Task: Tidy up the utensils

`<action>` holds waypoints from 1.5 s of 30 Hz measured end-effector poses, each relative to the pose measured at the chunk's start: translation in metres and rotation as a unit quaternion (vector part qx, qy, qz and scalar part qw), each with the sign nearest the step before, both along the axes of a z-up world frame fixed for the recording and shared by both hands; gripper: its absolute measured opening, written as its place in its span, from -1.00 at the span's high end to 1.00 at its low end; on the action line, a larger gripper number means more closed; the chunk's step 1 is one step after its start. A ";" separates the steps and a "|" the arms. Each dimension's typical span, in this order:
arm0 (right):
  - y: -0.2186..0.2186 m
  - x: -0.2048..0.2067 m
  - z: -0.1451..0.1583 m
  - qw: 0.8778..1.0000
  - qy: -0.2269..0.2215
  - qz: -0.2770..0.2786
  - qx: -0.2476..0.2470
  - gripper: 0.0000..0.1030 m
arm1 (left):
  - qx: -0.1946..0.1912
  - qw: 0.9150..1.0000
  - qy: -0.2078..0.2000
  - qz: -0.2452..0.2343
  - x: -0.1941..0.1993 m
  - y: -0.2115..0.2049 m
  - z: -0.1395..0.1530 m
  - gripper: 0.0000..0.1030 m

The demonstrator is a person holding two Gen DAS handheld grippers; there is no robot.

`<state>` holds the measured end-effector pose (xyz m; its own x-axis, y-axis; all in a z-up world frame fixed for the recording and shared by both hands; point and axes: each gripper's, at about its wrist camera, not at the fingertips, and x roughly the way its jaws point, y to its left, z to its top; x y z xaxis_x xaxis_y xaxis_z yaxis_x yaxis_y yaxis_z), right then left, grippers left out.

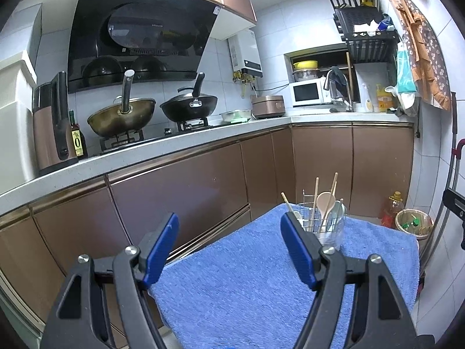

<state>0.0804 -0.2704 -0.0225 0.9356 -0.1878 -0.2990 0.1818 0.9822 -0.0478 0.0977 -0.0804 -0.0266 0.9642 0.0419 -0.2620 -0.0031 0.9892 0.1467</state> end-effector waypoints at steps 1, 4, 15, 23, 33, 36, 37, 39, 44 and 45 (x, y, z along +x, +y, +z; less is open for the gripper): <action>-0.001 0.001 -0.001 1.000 0.001 0.000 0.001 -1.00 | -0.002 1.000 0.001 0.000 0.002 0.002 -0.001 -0.38; -0.003 0.005 -0.003 1.000 0.002 -0.001 0.003 -1.00 | -0.005 1.000 0.004 0.000 0.005 0.003 -0.004 -0.38; -0.008 0.019 -0.013 1.000 0.014 0.001 0.008 -1.00 | -0.009 1.000 0.006 -0.005 0.010 0.000 -0.011 -0.39; -0.013 0.016 -0.011 1.000 0.012 -0.003 0.010 -1.00 | -0.006 1.000 0.003 -0.008 0.008 -0.001 -0.010 -0.39; -0.009 0.009 -0.007 1.000 0.007 -0.001 0.008 -1.00 | -0.008 1.000 -0.002 -0.015 0.000 -0.001 -0.007 -0.38; -0.009 0.006 -0.006 1.000 0.004 0.000 0.007 -1.00 | -0.008 1.000 -0.004 -0.018 -0.002 -0.001 -0.006 -0.39; -0.008 0.005 -0.005 1.000 0.004 -0.001 0.006 -1.00 | -0.008 1.000 -0.004 -0.019 -0.004 -0.001 -0.006 -0.38; -0.007 0.003 -0.003 1.000 0.000 -0.001 0.006 -1.00 | -0.009 1.000 -0.005 -0.019 -0.005 0.000 -0.006 -0.38; -0.004 -0.003 -0.002 1.000 -0.003 -0.001 0.004 -1.00 | -0.014 1.000 -0.010 -0.022 -0.011 0.002 -0.003 -0.38; -0.003 -0.004 -0.001 1.000 -0.004 0.000 0.003 -1.00 | -0.013 1.000 -0.011 -0.023 -0.013 0.002 -0.002 -0.38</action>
